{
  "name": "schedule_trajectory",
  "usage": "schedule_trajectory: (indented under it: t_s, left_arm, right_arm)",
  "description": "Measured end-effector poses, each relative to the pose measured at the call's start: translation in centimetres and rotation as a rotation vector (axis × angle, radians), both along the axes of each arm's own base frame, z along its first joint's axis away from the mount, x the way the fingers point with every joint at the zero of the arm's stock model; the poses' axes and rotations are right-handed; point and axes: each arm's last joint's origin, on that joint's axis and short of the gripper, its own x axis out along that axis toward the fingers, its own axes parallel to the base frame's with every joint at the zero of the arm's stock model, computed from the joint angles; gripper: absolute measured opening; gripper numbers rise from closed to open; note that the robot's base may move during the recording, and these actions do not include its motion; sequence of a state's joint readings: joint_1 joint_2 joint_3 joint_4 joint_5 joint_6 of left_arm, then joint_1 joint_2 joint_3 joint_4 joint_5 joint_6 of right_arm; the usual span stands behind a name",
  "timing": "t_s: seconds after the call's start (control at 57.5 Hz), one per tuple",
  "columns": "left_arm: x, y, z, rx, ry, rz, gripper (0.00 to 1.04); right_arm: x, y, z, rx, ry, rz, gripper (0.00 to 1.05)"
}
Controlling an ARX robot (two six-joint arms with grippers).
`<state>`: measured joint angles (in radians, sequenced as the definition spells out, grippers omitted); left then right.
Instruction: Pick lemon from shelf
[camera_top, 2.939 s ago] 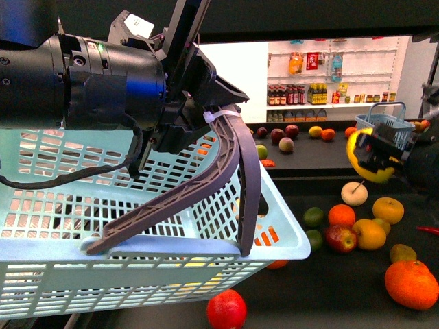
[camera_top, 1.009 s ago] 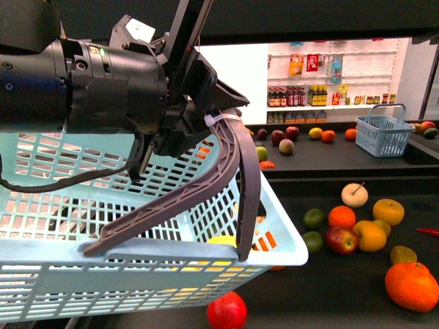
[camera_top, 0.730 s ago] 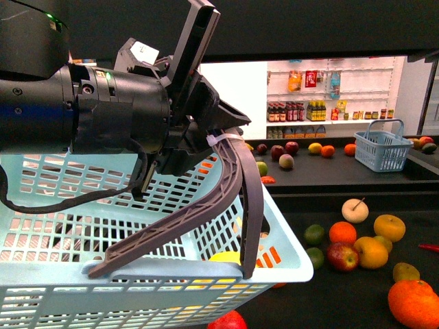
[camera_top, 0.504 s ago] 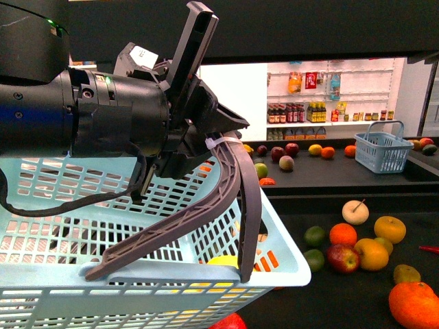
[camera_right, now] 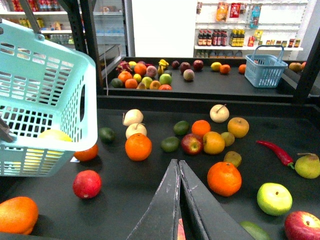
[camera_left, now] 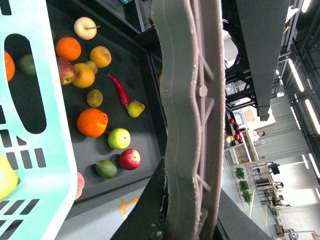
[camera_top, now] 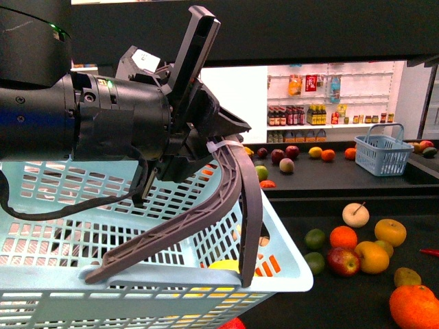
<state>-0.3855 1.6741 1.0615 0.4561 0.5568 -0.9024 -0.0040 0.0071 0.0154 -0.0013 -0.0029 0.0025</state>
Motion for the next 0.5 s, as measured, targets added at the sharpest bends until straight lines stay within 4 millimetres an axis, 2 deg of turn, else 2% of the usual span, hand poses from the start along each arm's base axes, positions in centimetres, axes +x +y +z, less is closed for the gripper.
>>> schedule_trajectory:
  t_s: [0.174, 0.209, 0.504]
  left_arm:
    - [0.0, 0.0, 0.0, 0.0, 0.0, 0.0, 0.11]
    - [0.0, 0.0, 0.0, 0.0, 0.0, 0.0, 0.11]
    - [0.0, 0.0, 0.0, 0.0, 0.0, 0.0, 0.11]
  right_arm:
    - [0.0, 0.0, 0.0, 0.0, 0.0, 0.0, 0.03]
    - [0.0, 0.0, 0.0, 0.0, 0.0, 0.0, 0.06]
    - [0.0, 0.0, 0.01, 0.0, -0.001, 0.0, 0.57]
